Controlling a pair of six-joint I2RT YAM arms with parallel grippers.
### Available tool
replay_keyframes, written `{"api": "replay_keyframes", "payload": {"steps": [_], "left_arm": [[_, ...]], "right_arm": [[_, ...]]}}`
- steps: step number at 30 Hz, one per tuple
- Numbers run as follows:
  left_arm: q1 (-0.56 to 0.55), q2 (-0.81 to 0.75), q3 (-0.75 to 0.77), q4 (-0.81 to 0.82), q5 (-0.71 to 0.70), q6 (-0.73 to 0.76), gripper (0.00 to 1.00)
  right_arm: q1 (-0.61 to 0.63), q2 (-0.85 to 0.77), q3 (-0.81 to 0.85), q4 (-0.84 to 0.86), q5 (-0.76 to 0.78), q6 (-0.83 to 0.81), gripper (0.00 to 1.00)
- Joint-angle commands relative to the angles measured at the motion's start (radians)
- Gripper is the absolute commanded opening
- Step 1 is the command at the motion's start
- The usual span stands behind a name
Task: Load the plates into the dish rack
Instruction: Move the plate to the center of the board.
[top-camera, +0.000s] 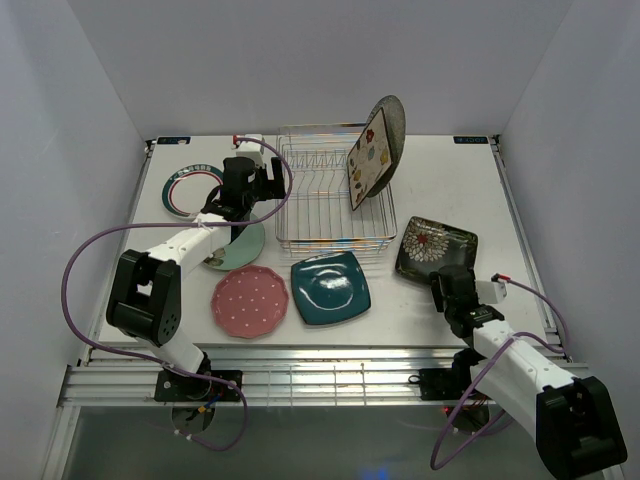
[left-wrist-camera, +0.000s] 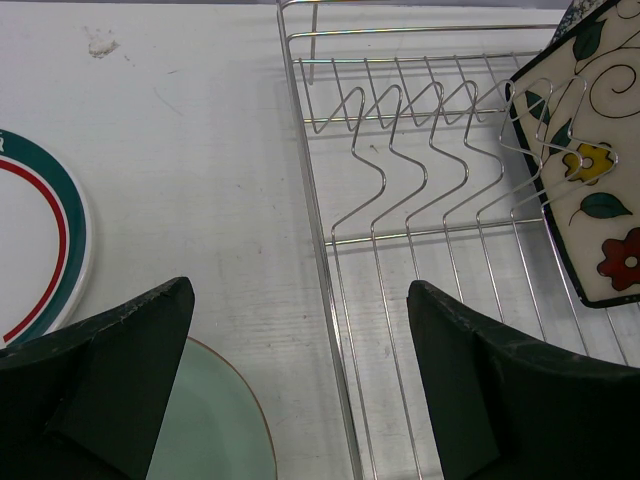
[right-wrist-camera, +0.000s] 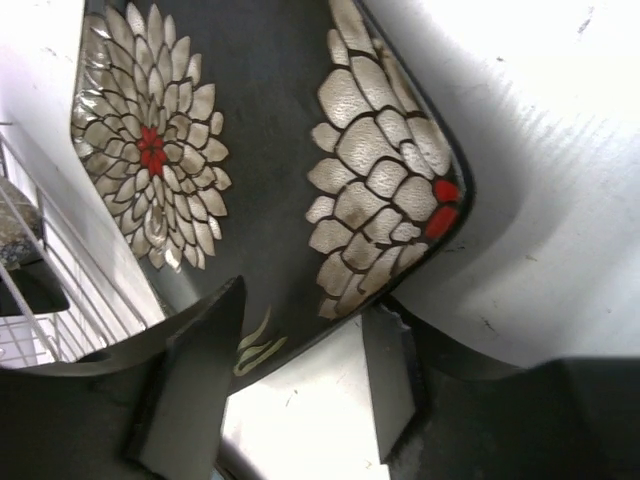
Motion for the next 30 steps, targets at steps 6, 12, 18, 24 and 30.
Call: {"api": "replay_keyframes", "payload": {"steps": [6,12,18,24,30], "left_arm": [[0.004,-0.035,0.015,0.013,0.008,0.007,0.98],[0.004,-0.032,0.015,0.013,0.008,0.007,0.98],[0.004,-0.032,0.015,0.013,0.011,0.009,0.98],[0.004,-0.029,0.016,0.013,0.014,0.009,0.98],[0.004,-0.027,0.016,0.013,0.014,0.009,0.98]], "right_arm": [[-0.002,0.045,-0.027,-0.094,0.088,0.08,0.34],[-0.002,0.034,0.004,-0.129,0.154,0.066,0.33],[-0.006,-0.023,0.008,-0.152,0.219,0.035,0.35],[-0.077,-0.018,0.028,-0.156,0.219,-0.011,0.38],[-0.155,0.052,0.077,-0.152,0.177,-0.058,0.27]]}}
